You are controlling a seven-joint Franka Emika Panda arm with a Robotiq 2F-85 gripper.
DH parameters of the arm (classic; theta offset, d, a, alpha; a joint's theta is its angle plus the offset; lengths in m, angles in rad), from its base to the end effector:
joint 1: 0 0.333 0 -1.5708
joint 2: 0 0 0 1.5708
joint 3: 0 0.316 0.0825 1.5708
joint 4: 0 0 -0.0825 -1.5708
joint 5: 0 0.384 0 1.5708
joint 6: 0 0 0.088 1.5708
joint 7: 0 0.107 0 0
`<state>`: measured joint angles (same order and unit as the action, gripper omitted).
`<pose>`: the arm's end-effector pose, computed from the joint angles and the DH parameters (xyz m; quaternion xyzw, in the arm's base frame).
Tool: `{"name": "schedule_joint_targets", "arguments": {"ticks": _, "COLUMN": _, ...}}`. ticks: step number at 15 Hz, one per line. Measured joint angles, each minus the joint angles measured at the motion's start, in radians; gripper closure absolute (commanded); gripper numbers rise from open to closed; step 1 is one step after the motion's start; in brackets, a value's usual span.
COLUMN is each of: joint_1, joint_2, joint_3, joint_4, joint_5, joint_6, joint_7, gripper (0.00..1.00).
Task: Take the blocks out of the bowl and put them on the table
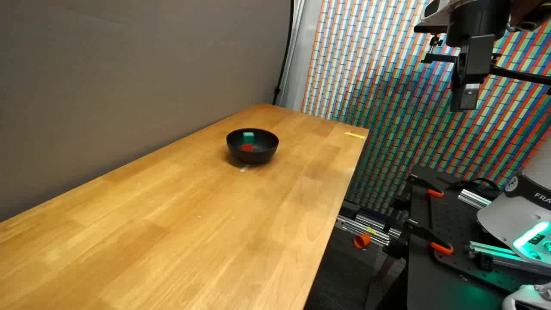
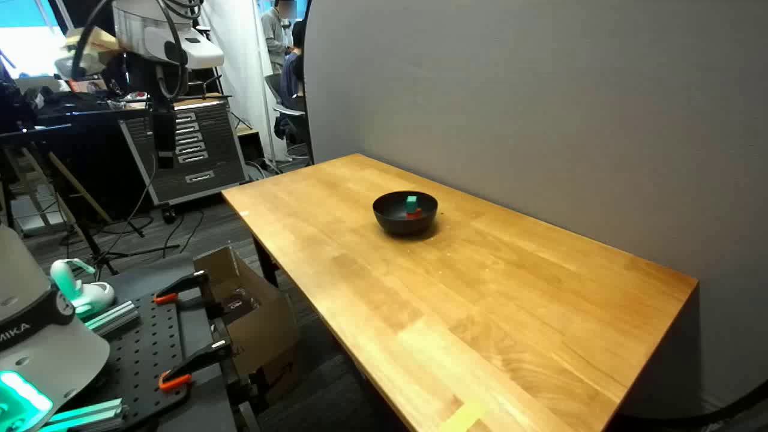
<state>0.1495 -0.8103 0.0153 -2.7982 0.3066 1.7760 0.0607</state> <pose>0.2697 0.0710 0.4107 -0.9847 -0.0016 0.1191 0.1276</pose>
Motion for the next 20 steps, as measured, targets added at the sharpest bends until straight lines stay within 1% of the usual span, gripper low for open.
{"name": "schedule_joint_targets", "arguments": {"ticks": 8, "joint_1": -0.005, "joint_2": 0.004, "joint_3": 0.003, "joint_4": 0.002, "joint_5": 0.001, "joint_6": 0.011, "joint_7": 0.003, "gripper": 0.00}}
{"name": "schedule_joint_targets", "arguments": {"ticks": 9, "joint_1": -0.014, "joint_2": 0.010, "joint_3": 0.011, "joint_4": 0.007, "joint_5": 0.003, "joint_6": 0.041, "joint_7": 0.014, "gripper": 0.00}}
{"name": "schedule_joint_targets", "arguments": {"ticks": 11, "joint_1": -0.026, "joint_2": 0.052, "joint_3": 0.041, "joint_4": 0.033, "joint_5": 0.018, "joint_6": 0.175, "joint_7": 0.041, "gripper": 0.00}}
{"name": "schedule_joint_targets", "arguments": {"ticks": 14, "joint_1": -0.026, "joint_2": 0.193, "joint_3": 0.112, "joint_4": 0.107, "joint_5": 0.021, "joint_6": 0.430, "joint_7": 0.074, "gripper": 0.00}}
{"name": "schedule_joint_targets", "arguments": {"ticks": 15, "joint_1": -0.027, "joint_2": 0.250, "joint_3": 0.133, "joint_4": 0.139, "joint_5": 0.009, "joint_6": 0.492, "joint_7": 0.086, "gripper": 0.00}}
{"name": "schedule_joint_targets", "arguments": {"ticks": 17, "joint_1": -0.037, "joint_2": 0.370, "joint_3": 0.158, "joint_4": 0.213, "joint_5": -0.046, "joint_6": 0.576, "joint_7": 0.124, "gripper": 0.00}}
{"name": "schedule_joint_targets", "arguments": {"ticks": 20, "joint_1": -0.097, "joint_2": 0.552, "joint_3": 0.173, "joint_4": 0.345, "joint_5": -0.215, "joint_6": 0.610, "joint_7": 0.229, "gripper": 0.00}}
